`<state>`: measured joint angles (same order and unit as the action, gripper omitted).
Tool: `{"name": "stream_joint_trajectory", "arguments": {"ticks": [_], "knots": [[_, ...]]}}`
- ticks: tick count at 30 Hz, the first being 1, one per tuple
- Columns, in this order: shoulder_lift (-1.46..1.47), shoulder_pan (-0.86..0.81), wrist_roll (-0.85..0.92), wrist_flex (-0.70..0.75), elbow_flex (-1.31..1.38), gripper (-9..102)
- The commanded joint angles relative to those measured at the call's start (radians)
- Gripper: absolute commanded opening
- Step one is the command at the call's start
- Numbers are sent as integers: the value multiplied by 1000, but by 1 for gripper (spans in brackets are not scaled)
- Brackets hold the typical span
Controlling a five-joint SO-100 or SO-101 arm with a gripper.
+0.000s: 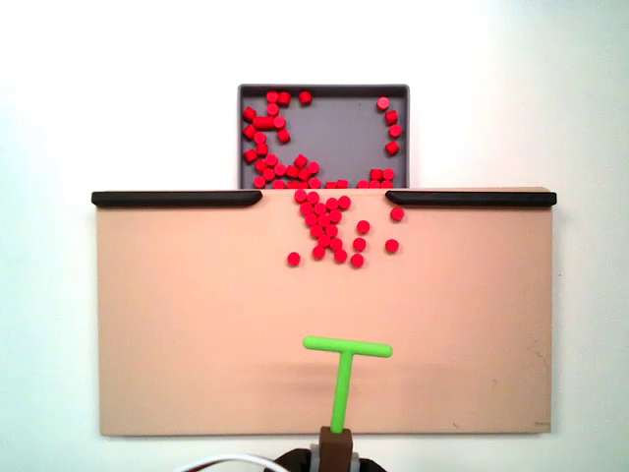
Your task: Push granules from left to the grey container
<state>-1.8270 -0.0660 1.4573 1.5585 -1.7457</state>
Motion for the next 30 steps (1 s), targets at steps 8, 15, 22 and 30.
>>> {"name": "stream_joint_trajectory", "arguments": {"ticks": [8, 15, 22, 30], "knots": [[-28, -26, 38, -3, 20, 0], [-14, -35, 63, -3, 20, 0], [-21, -17, 55, -2, 9, 0], [-23, -15, 64, -2, 14, 0]]}}
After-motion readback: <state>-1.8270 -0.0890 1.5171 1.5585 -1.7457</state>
